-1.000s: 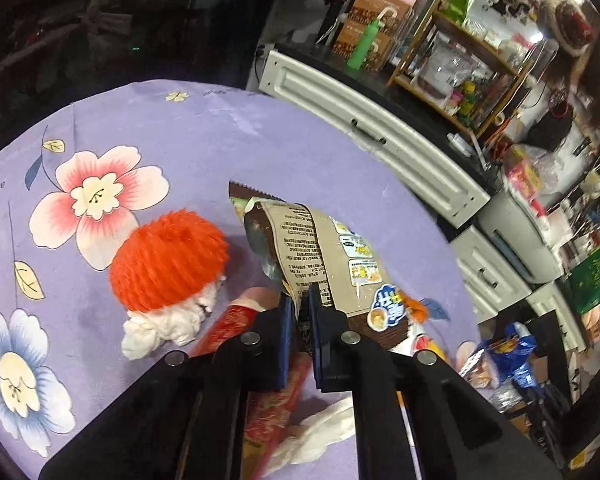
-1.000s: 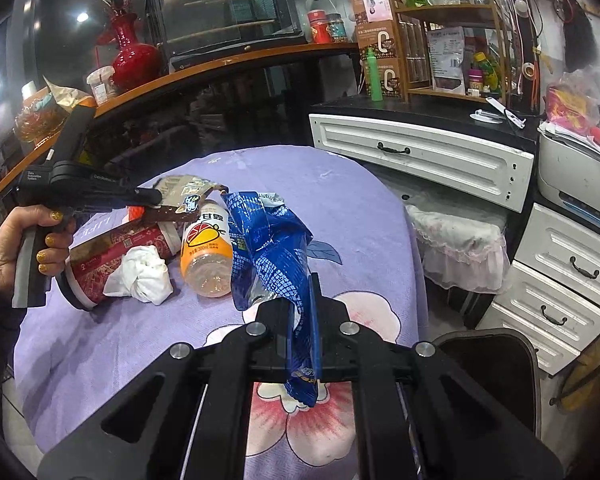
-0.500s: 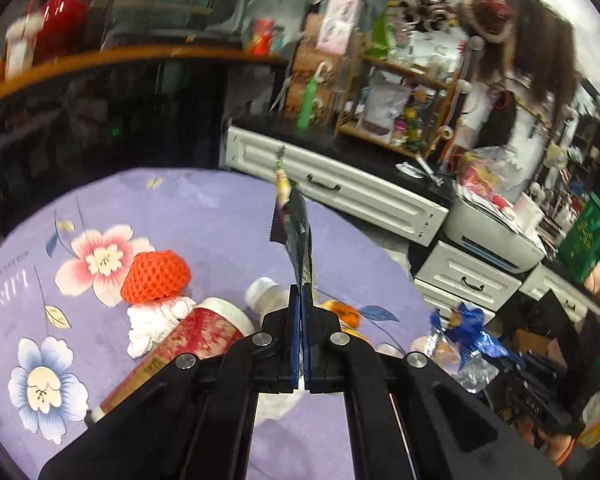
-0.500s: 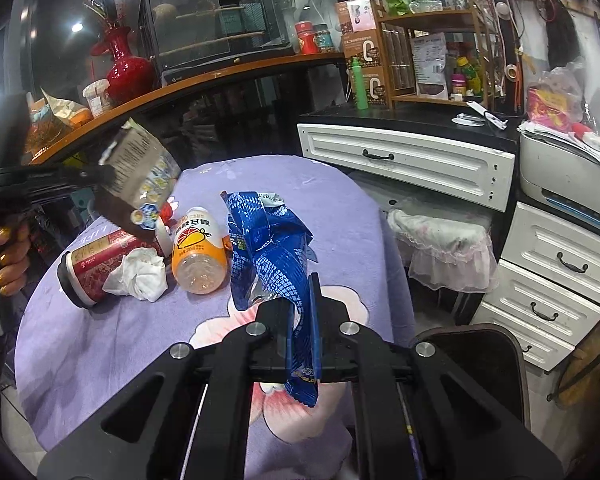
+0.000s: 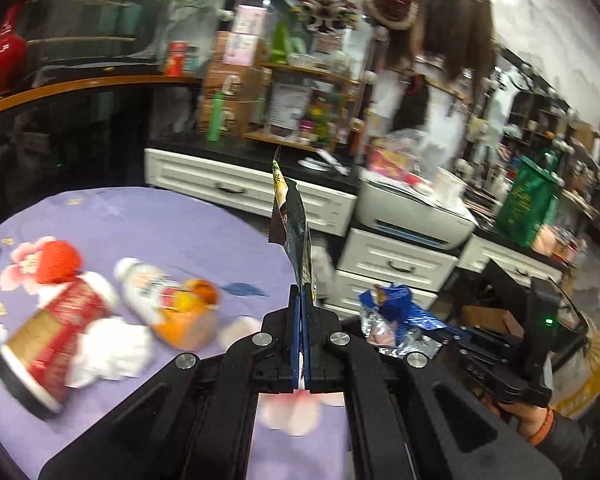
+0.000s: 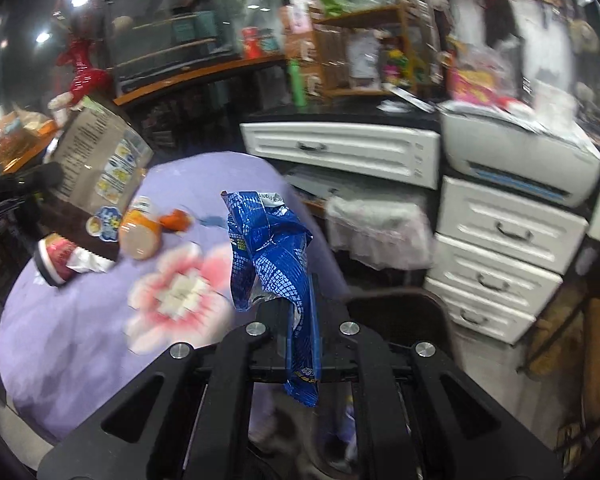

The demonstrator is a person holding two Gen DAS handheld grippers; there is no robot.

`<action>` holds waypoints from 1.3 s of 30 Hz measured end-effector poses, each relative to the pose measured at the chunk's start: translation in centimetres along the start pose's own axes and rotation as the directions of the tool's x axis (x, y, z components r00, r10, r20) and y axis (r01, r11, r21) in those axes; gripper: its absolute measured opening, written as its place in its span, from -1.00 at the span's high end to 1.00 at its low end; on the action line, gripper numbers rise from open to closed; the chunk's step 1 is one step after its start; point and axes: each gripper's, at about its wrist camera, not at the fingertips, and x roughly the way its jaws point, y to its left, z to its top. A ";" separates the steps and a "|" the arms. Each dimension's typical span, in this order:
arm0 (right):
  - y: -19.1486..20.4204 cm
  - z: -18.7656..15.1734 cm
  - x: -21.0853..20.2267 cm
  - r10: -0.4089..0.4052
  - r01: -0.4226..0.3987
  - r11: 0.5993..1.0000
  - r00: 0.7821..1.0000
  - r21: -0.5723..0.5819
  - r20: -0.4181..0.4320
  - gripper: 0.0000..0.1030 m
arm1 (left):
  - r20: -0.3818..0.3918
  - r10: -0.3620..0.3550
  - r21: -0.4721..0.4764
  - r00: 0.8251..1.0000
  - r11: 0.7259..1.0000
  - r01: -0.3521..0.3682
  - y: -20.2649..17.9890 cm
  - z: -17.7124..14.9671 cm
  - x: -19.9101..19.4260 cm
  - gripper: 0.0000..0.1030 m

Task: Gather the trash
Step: 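Carry the wrapper and snack box over the brown bin and open both grippers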

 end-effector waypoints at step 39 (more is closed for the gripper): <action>-13.6 -14.1 1.4 -0.277 0.321 0.932 0.931 0.168 -0.238 -0.06 | -0.409 -0.087 0.123 0.908 0.981 0.150 -14.7 -13.6 18.2 0.97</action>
